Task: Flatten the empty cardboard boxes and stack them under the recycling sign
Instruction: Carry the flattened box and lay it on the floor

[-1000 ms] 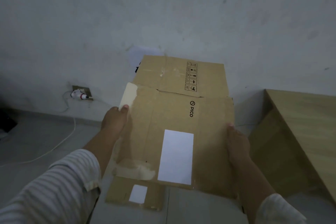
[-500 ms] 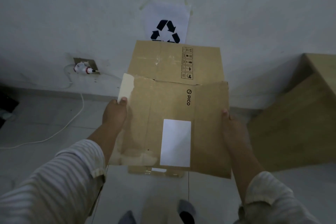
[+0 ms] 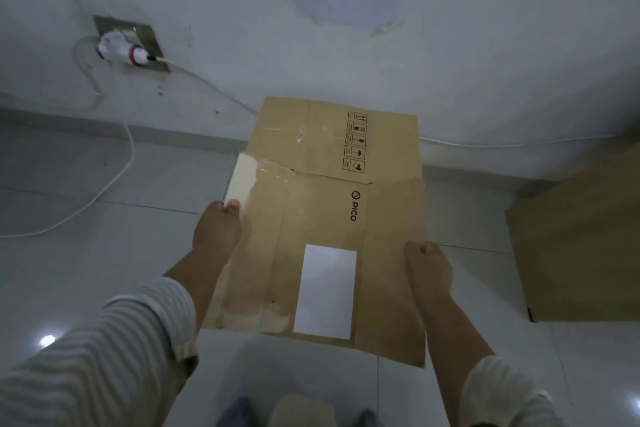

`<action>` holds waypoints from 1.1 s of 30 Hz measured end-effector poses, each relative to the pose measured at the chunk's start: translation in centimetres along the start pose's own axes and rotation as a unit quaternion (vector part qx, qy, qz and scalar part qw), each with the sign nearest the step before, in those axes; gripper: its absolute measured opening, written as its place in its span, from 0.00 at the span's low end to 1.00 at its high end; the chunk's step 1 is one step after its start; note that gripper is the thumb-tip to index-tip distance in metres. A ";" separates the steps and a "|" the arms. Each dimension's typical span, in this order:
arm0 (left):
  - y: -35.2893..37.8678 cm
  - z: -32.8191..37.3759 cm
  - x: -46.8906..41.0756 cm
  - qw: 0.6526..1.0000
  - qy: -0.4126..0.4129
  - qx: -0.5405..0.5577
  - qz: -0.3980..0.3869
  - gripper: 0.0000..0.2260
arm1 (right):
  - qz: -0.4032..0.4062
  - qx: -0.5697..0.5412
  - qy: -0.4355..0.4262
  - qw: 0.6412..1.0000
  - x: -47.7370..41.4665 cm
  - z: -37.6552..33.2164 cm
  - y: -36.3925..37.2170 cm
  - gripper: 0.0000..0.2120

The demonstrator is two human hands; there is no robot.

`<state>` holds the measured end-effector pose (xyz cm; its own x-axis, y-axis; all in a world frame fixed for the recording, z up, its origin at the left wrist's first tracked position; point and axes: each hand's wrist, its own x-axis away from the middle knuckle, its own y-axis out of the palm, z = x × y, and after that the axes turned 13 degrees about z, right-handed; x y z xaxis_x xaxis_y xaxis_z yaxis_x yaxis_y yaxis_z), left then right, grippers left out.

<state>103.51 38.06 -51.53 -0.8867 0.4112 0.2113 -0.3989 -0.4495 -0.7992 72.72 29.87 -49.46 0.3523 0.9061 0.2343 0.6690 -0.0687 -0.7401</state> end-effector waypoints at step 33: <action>33.8 -24.5 -10.8 0.987 -0.027 -0.098 -0.124 0.15 | -0.070 0.034 -0.066 0.995 -12.1 24.8 31.5 0.32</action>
<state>105.31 37.83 -94.58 -0.7808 0.4443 0.4393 -0.5567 -0.1755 -0.8120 73.26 27.07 -91.26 0.1664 0.9519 0.2573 0.6583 0.0870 -0.7477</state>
